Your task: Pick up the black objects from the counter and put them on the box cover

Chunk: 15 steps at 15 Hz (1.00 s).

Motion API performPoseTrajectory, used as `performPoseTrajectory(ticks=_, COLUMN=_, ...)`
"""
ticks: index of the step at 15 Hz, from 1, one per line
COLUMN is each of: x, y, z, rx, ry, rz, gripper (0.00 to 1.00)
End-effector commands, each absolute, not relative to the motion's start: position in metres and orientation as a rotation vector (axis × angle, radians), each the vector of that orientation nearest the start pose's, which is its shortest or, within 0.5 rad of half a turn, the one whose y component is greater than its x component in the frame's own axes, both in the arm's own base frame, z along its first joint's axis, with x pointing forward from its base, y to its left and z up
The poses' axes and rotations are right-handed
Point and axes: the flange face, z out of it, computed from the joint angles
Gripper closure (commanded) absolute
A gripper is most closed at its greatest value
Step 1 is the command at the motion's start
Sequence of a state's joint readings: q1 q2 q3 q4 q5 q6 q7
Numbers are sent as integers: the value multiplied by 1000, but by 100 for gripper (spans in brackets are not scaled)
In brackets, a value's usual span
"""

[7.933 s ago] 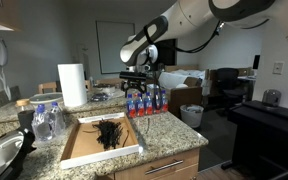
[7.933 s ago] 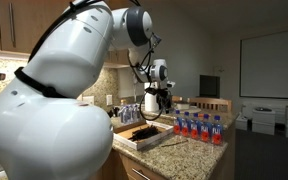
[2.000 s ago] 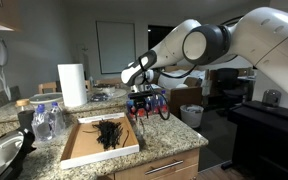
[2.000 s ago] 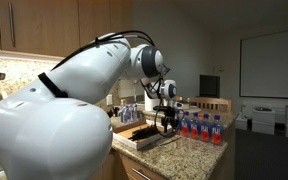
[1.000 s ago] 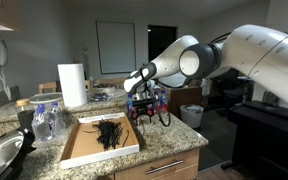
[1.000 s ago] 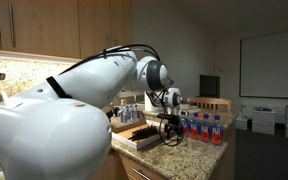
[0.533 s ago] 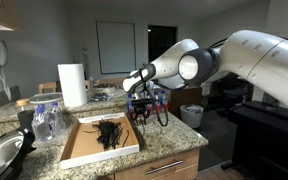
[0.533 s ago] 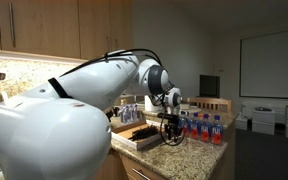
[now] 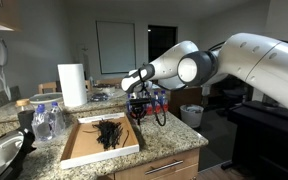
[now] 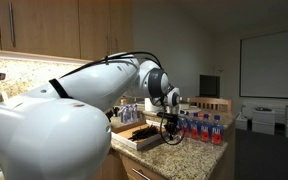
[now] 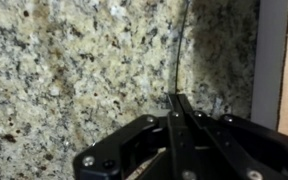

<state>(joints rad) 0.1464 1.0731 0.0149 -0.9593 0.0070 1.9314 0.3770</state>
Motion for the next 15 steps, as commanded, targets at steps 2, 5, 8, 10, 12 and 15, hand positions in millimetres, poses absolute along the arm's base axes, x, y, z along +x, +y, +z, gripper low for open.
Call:
performPoseTrajectory(ticks=2, x=769, y=118, z=186, rx=-3083, ry=309, rz=154, gripper=96)
performPoseTrajectory(ticks=5, x=767, y=123, z=194, rx=-3088, ry=293, rz=126, gripper=95)
performPoseTrajectory(ticks=8, x=767, y=134, z=205, rx=-3083, ry=225, rz=40, gripper=96)
performPoseTrajectory(ticks=10, x=768, y=142, z=208, rx=-3052, ry=165, rz=-28, gripper=95)
performPoseTrajectory(ticks=12, x=767, y=145, z=211, rx=-3016, ry=130, rz=-83, gripper=95)
performPoseTrajectory(ticks=15, x=761, y=145, z=218, rx=-2991, ry=94, rz=-122, gripper=95)
